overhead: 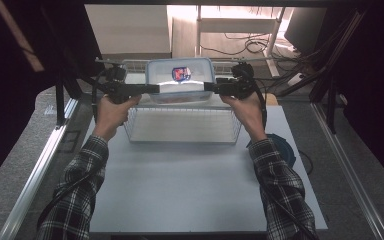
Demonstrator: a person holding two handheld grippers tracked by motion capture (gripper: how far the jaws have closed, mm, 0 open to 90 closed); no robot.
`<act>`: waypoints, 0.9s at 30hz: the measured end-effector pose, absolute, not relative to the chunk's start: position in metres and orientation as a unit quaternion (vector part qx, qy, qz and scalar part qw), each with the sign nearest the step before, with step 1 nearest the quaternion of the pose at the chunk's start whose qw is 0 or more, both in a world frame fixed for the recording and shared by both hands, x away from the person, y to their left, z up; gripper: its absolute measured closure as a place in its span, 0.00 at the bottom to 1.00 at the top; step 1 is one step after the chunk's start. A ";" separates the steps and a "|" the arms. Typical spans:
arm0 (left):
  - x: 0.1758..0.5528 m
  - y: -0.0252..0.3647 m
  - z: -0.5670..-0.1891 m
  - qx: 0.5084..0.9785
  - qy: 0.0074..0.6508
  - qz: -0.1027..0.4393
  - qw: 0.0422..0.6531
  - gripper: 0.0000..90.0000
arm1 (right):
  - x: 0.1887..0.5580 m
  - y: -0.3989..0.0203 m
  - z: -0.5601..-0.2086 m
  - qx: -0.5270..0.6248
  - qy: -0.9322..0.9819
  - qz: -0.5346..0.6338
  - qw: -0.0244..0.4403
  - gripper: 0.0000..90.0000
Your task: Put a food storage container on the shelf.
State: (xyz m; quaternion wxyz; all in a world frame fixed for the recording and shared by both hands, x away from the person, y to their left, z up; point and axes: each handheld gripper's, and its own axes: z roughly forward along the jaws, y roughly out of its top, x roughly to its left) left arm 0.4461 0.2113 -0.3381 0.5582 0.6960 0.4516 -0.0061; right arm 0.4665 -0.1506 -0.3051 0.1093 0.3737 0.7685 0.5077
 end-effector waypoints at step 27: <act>0.437 0.218 -0.327 0.689 0.459 0.073 0.557 0.59 | 0.472 -0.143 -0.293 0.376 0.772 0.487 0.159 0.71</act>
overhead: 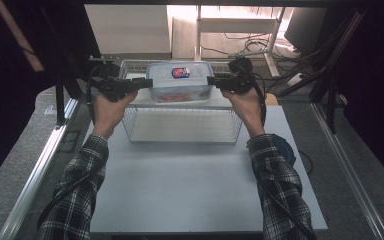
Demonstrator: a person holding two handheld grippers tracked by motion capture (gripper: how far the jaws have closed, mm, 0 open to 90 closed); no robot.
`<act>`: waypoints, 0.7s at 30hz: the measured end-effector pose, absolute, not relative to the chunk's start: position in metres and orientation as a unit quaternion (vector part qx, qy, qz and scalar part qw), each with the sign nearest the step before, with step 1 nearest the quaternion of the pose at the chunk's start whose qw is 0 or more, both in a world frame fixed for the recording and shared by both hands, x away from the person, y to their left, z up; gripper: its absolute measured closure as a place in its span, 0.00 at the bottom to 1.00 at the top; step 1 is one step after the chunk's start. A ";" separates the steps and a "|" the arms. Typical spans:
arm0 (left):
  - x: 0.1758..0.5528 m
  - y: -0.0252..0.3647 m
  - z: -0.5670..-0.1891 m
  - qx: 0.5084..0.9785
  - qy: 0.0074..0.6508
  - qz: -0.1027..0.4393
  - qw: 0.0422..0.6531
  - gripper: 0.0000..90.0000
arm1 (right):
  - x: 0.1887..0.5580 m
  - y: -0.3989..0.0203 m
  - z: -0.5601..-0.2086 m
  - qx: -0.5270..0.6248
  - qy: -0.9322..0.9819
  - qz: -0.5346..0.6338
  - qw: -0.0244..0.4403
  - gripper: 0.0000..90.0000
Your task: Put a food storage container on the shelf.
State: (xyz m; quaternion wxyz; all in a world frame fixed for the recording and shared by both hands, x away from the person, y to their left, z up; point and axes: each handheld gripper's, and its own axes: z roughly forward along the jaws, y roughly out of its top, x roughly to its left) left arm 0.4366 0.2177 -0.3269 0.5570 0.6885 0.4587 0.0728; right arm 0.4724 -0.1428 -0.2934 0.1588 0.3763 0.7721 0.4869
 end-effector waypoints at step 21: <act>0.437 0.218 -0.325 0.689 0.463 0.077 0.552 0.61 | 0.457 -0.156 -0.289 0.385 0.777 0.487 0.106 0.80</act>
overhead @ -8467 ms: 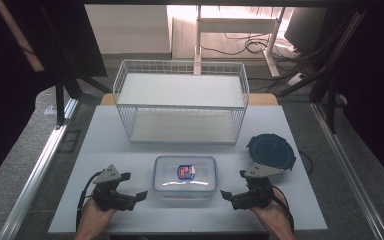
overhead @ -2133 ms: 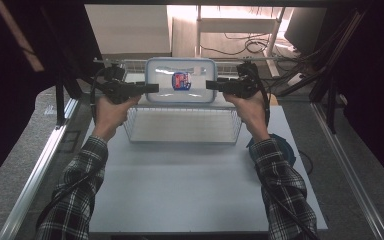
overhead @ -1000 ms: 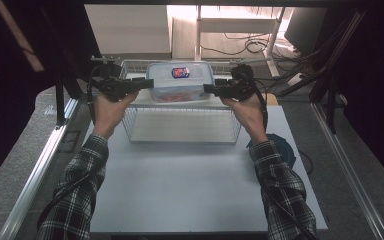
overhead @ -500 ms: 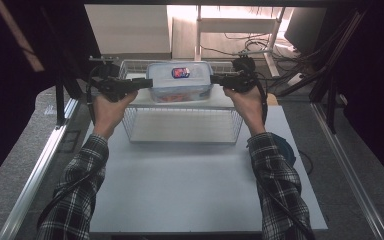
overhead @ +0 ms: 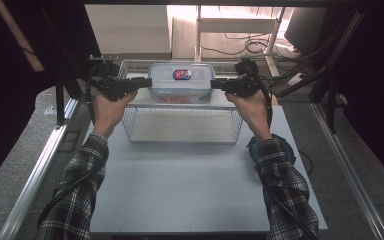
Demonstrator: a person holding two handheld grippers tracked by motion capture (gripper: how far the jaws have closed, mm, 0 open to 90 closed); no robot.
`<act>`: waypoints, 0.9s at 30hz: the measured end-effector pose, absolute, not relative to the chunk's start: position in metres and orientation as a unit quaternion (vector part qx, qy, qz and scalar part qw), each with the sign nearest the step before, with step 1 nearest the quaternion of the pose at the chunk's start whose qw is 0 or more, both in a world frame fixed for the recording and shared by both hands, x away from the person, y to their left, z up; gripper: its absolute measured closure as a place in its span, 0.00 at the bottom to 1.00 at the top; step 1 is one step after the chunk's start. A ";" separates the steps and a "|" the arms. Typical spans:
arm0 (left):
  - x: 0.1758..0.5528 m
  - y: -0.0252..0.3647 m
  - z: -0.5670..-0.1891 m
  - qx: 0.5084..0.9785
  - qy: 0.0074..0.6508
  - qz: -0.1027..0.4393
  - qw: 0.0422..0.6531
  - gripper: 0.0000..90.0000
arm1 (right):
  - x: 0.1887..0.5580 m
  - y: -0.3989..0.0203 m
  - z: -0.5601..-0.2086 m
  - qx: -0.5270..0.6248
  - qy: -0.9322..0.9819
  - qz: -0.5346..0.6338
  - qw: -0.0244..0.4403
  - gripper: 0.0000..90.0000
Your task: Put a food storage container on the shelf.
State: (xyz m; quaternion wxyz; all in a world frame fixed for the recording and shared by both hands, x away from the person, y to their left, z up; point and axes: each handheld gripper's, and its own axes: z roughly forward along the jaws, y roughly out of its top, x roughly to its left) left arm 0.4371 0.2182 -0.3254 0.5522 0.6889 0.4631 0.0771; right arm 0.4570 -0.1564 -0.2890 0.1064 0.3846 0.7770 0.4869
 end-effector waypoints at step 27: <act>0.369 0.185 -0.345 0.752 0.388 0.133 0.517 0.24 | 0.406 -0.170 -0.317 0.326 0.789 0.498 0.150 0.18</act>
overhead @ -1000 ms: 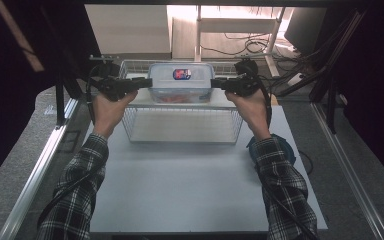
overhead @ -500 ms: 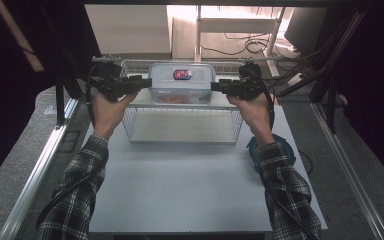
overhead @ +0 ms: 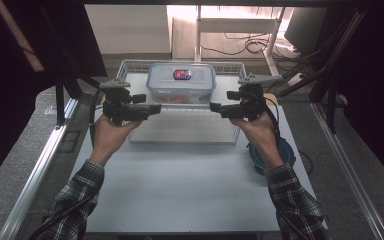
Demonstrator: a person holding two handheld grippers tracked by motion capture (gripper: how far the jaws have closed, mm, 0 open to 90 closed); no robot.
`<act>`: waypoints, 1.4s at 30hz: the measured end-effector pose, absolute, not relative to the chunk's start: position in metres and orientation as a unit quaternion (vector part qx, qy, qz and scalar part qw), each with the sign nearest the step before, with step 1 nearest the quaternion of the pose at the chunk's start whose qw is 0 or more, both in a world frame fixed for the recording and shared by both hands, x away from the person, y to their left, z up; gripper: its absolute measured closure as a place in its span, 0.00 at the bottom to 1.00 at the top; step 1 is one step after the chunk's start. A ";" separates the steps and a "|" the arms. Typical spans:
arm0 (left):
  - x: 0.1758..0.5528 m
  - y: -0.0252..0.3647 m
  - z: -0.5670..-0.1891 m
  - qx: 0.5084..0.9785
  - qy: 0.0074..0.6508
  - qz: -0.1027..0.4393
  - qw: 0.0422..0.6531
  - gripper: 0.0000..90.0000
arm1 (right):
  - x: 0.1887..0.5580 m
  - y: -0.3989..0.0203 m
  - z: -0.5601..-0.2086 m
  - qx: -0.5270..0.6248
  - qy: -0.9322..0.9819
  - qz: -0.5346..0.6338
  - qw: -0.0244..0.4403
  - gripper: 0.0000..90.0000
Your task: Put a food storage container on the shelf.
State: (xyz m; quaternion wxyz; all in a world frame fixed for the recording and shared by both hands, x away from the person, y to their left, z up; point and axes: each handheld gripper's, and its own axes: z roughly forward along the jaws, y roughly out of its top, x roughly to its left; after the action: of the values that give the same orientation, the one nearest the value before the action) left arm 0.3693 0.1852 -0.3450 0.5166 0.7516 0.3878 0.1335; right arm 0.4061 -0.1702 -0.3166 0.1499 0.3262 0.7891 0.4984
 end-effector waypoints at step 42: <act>0.257 0.188 -0.464 0.773 0.359 0.130 0.507 0.04 | 0.305 -0.196 -0.423 0.297 0.812 0.473 0.169 0.02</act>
State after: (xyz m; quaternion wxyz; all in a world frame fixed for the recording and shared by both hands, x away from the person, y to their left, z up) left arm 0.2567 0.1880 -0.4642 0.5071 0.7729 0.3588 0.1296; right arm 0.3054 -0.1964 -0.4231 0.1691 0.2966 0.8120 0.4734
